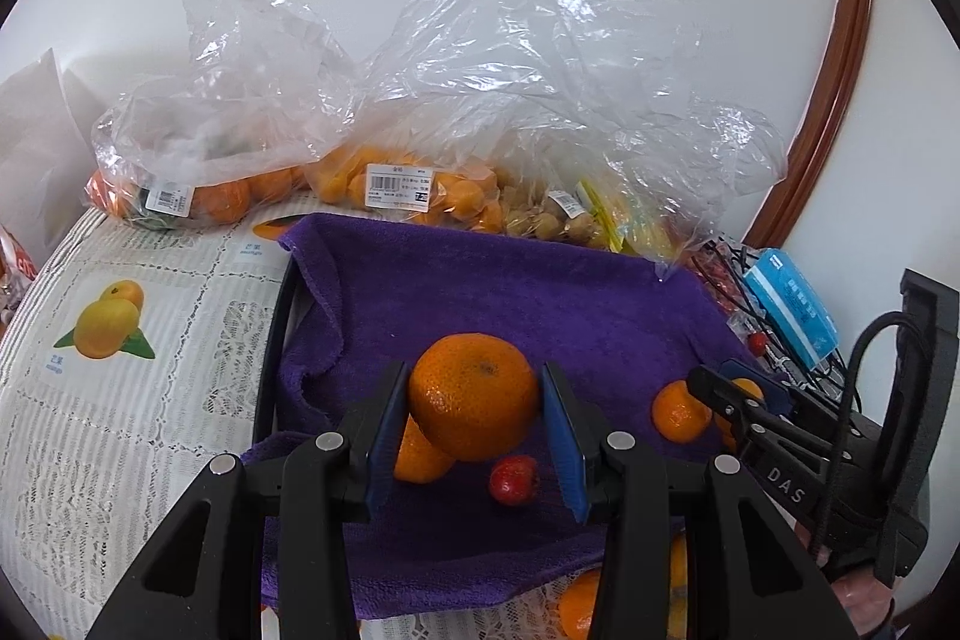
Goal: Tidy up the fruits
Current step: 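Lower both held oranges onto the purple towel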
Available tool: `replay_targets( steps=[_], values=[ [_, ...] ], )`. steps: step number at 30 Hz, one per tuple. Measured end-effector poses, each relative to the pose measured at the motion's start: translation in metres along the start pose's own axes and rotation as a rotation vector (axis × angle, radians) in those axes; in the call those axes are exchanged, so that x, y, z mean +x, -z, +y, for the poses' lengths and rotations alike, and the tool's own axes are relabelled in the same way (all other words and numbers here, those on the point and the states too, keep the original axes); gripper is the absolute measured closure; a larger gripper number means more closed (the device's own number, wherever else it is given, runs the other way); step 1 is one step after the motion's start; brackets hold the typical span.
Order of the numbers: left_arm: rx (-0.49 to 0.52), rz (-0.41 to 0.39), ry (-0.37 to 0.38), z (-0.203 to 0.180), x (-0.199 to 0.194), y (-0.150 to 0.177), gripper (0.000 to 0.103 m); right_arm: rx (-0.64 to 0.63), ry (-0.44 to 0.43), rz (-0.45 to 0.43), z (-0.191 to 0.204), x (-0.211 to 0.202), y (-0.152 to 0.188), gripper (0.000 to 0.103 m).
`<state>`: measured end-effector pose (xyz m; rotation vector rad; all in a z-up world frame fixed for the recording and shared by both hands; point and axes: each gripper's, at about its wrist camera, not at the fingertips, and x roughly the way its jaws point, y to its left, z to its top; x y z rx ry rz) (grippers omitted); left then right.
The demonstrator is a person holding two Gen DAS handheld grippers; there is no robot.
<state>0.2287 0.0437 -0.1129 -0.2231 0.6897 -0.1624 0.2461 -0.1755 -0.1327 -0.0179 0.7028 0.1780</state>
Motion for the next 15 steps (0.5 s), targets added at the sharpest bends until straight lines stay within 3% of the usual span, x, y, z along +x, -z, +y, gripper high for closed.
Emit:
replay_targets(
  steps=[15],
  values=[
    [-0.005, 0.045, 0.038, -0.003, 0.009, 0.006, 0.062, -0.028, 0.009, 0.036, 0.004, 0.007, 0.003, 0.068]
  ],
)
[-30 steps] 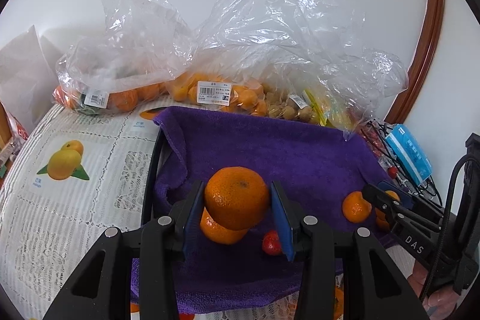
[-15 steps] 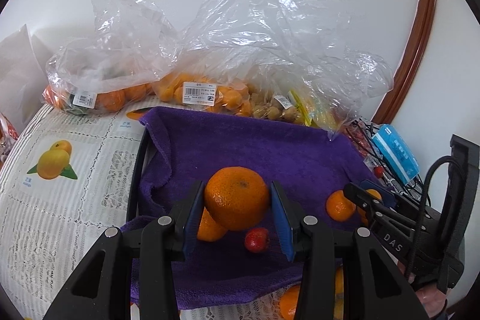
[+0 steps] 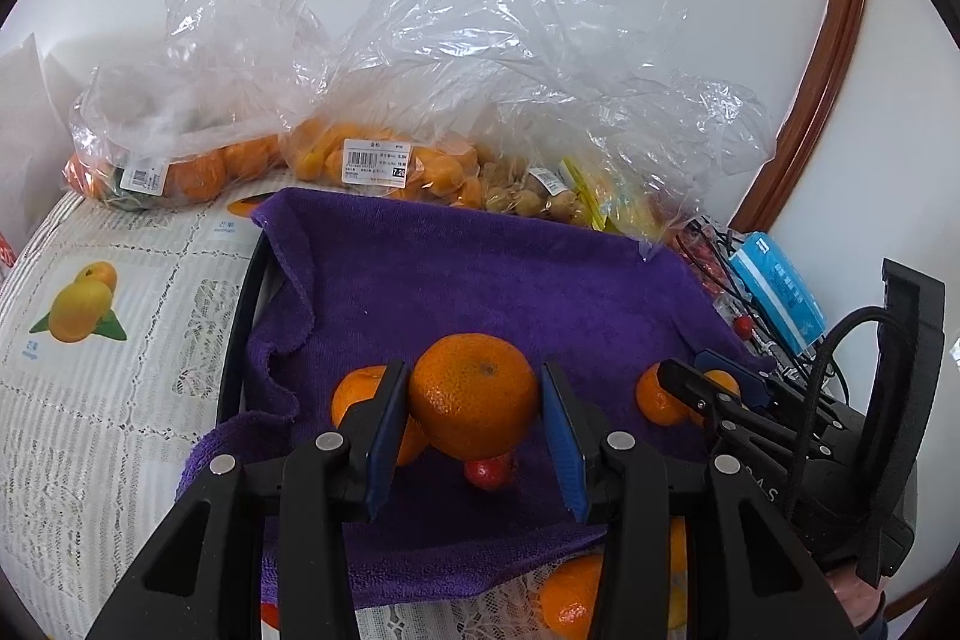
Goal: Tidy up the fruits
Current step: 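Lower both held oranges onto the purple towel, then open both grippers to release the oranges on the towel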
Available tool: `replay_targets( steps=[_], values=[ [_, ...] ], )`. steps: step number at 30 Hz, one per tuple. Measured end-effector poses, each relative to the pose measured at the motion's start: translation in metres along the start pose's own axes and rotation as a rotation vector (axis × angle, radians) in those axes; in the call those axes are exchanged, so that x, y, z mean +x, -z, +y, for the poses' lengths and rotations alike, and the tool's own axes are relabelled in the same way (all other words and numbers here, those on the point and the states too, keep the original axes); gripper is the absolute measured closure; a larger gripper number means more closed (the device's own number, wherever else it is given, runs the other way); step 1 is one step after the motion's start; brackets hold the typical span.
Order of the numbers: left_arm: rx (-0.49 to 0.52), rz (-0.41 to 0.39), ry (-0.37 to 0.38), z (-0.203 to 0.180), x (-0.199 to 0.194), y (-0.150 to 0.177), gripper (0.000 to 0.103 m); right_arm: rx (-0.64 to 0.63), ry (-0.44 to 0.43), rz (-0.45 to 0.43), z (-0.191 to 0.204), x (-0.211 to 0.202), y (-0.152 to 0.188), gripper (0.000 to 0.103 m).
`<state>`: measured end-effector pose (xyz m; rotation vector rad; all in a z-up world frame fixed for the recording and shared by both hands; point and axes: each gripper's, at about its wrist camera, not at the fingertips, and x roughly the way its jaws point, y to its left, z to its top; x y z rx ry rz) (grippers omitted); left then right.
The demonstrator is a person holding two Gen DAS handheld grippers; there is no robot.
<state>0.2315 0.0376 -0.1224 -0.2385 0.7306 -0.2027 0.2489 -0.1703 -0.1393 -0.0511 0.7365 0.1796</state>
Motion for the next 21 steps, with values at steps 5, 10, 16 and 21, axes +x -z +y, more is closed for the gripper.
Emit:
replay_targets(
  steps=[5, 10, 16, 21],
  values=[
    [0.005, 0.007, -0.002, -0.0007, 0.0025, 0.0005, 0.062, -0.002, -0.001, 0.003, 0.0004, -0.0003, -0.0003, 0.068],
    [0.008, 0.004, -0.004, -0.0011, 0.0026, 0.0003, 0.062, -0.005, -0.002, 0.007, 0.0008, 0.0011, 0.0011, 0.068],
    [0.001, 0.006, 0.013, 0.0005, 0.0018, -0.0002, 0.062, -0.011, -0.001, -0.001, 0.0026, -0.0007, 0.0009, 0.068],
    [-0.007, 0.015, 0.027, 0.0019, 0.0031, 0.0002, 0.062, -0.017, 0.006, -0.016, 0.0037, -0.0058, 0.0001, 0.065]
  ],
)
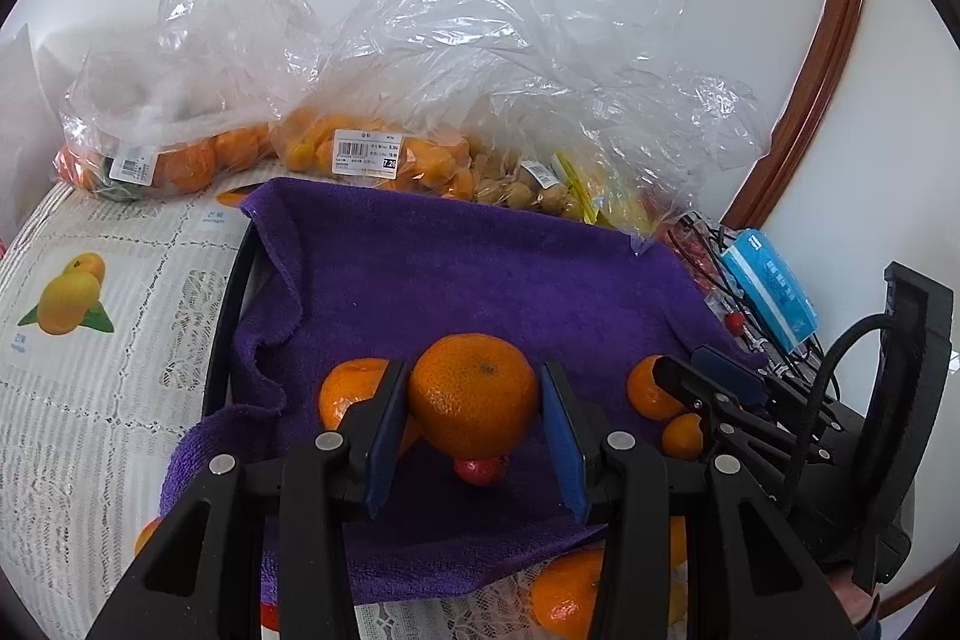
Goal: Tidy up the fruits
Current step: 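Open both grippers to release the oranges on the towel, then withdraw both grippers from the towel toward the remaining loose fruit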
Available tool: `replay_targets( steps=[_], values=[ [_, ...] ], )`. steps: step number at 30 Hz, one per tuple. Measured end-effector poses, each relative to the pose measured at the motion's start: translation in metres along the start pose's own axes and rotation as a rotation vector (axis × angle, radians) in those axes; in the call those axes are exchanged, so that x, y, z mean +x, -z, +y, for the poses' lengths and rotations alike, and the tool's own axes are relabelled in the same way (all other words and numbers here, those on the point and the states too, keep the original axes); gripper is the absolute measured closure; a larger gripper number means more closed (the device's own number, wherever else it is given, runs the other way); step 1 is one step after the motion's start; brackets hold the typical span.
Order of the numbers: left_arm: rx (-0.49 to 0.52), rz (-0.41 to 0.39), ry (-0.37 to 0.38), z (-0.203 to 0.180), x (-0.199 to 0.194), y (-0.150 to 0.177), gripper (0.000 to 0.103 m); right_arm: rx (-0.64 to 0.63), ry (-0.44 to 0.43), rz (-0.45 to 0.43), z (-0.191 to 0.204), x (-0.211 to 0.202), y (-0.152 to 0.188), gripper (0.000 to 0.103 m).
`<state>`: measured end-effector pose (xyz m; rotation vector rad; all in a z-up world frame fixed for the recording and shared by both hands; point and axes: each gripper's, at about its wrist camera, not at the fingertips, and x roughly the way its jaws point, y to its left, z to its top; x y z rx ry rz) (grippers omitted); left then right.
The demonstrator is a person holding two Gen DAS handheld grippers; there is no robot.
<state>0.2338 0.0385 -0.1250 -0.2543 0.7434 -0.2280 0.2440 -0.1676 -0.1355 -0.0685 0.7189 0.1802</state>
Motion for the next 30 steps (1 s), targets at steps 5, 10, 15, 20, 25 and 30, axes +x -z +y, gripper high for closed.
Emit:
replay_targets(
  steps=[5, 10, 15, 20, 25, 30],
  values=[
    [0.011, 0.011, 0.001, -0.003, 0.002, 0.002, 0.062, 0.005, 0.013, -0.027, -0.001, -0.008, -0.002, 0.057],
    [0.056, 0.003, -0.029, -0.011, 0.004, 0.005, 0.061, 0.012, 0.026, -0.044, -0.003, -0.013, -0.002, 0.052],
    [0.047, 0.002, -0.014, -0.011, 0.002, 0.003, 0.048, 0.032, 0.028, -0.049, -0.008, -0.016, -0.002, 0.052],
    [0.018, -0.003, -0.014, -0.005, 0.000, 0.002, 0.046, 0.027, 0.035, -0.057, -0.007, -0.019, -0.002, 0.051],
    [0.013, -0.015, -0.037, -0.002, -0.005, 0.000, 0.046, 0.011, 0.032, -0.053, -0.003, -0.019, 0.000, 0.050],
    [-0.009, -0.018, -0.026, 0.002, -0.010, -0.002, 0.045, 0.026, 0.019, -0.039, -0.003, -0.022, 0.001, 0.050]
  ],
)
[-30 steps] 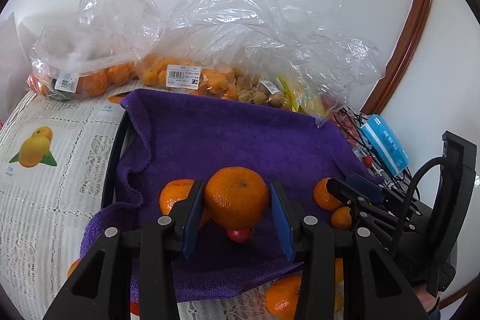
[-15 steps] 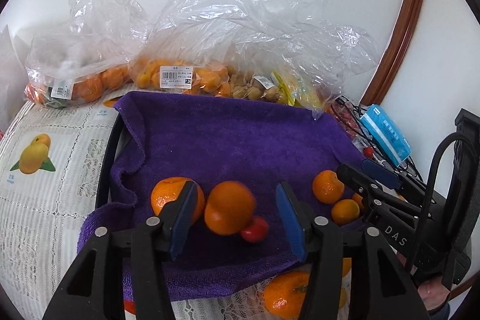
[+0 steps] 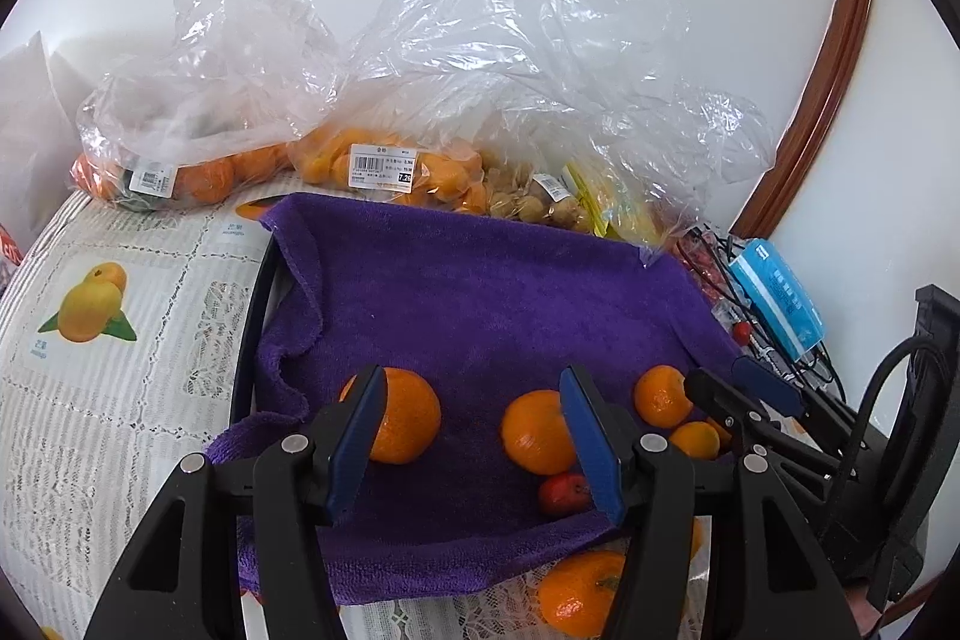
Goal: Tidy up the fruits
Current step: 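Withdraw both grippers from the towel toward the remaining loose fruit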
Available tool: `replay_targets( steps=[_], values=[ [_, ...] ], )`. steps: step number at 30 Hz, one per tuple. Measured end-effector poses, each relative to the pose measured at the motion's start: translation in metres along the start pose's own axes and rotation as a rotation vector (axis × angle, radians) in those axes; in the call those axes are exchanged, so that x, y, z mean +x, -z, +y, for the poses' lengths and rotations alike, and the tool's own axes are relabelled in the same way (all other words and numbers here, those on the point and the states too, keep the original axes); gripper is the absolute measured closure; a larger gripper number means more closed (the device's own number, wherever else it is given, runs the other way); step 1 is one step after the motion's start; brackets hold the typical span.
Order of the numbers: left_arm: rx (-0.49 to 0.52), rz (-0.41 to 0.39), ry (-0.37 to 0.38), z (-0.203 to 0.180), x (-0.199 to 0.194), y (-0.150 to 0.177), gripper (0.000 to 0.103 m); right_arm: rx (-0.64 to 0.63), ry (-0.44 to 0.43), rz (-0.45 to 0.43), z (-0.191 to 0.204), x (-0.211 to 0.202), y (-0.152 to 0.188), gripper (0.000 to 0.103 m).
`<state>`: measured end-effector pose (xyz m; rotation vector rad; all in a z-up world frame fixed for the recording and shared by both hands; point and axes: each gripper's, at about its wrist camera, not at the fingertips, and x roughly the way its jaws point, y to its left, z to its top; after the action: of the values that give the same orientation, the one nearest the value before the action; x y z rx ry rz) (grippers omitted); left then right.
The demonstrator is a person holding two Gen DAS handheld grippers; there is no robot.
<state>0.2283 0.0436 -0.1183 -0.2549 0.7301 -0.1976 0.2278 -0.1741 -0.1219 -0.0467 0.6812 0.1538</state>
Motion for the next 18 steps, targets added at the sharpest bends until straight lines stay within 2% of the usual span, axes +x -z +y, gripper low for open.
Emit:
replay_targets(
  steps=[8, 15, 18],
  values=[
    [-0.003, -0.006, -0.021, 0.005, -0.016, 0.003, 0.045, -0.003, -0.021, 0.035, 0.013, -0.013, 0.014, 0.050],
    [0.024, 0.005, -0.068, 0.016, -0.033, 0.029, 0.045, 0.008, -0.027, 0.063, 0.022, -0.040, 0.037, 0.047],
    [0.047, 0.014, -0.063, 0.015, -0.040, 0.033, 0.045, 0.029, -0.028, 0.076, 0.023, -0.047, 0.048, 0.047]
  ],
)
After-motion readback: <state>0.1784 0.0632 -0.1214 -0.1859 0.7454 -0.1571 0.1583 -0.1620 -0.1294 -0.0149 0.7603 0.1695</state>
